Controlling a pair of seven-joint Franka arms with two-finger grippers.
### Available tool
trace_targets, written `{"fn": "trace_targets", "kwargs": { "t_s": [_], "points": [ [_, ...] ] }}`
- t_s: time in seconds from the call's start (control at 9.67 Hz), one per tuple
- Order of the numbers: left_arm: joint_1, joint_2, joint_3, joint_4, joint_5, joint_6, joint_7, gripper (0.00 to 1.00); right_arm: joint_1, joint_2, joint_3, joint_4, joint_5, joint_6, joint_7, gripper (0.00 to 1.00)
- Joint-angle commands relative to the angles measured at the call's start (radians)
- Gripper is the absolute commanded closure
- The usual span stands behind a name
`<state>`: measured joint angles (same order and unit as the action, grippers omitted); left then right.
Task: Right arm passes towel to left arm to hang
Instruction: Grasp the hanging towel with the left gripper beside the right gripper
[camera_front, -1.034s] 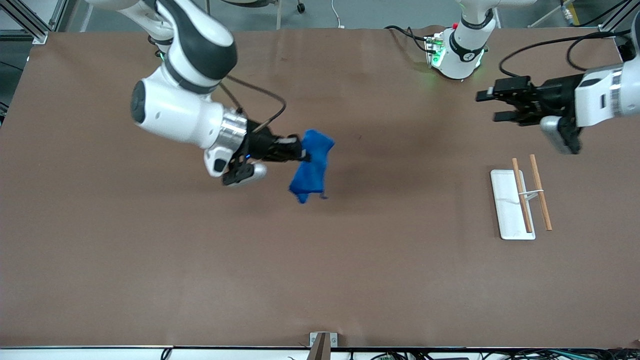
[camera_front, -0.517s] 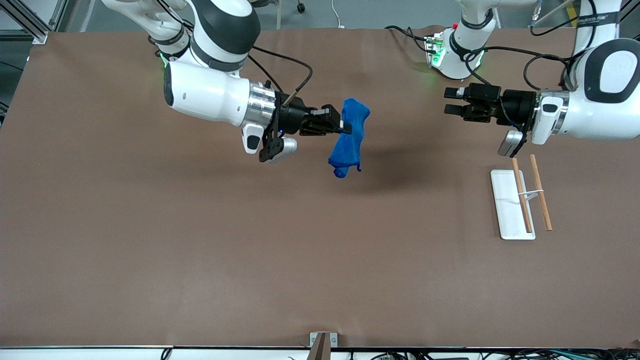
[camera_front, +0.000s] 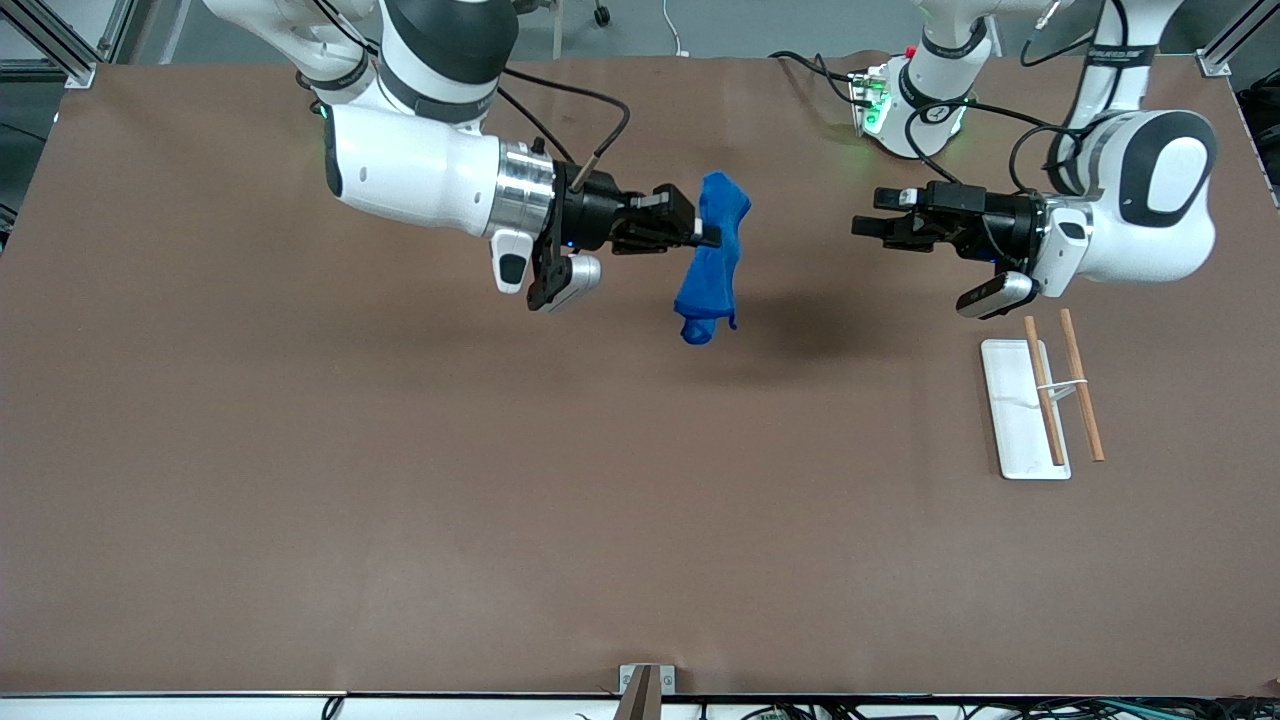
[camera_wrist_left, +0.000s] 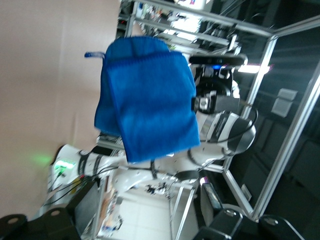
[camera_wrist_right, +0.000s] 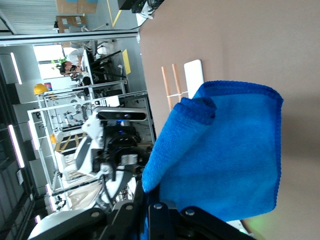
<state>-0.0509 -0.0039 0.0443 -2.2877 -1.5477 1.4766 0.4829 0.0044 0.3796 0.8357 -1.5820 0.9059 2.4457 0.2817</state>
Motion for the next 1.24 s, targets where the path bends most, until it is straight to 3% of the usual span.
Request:
{"fn": "trace_targets", "kwargs": {
  "t_s": [0.0, 0.31, 0.52, 1.14],
  "points": [
    [-0.003, -0.008, -0.1, -0.102, -0.136, 0.111, 0.057, 0.0, 0.005, 0.013, 0.017, 0.033, 0.031, 0.01, -0.01, 1.0],
    [-0.003, -0.019, -0.232, -0.125, -0.337, 0.278, 0.065, 0.0, 0.022, 0.013, 0.04, 0.034, 0.034, 0.085, -0.009, 1.0],
    [-0.001, -0.053, -0.329, -0.124, -0.409, 0.431, 0.075, 0.0, 0.022, 0.013, 0.042, 0.034, 0.034, 0.085, -0.009, 1.0],
    [0.009, -0.077, -0.294, -0.118, -0.4, 0.41, 0.072, 0.03, 0.023, 0.013, 0.042, 0.031, 0.033, 0.087, -0.009, 1.0]
  ]
}}
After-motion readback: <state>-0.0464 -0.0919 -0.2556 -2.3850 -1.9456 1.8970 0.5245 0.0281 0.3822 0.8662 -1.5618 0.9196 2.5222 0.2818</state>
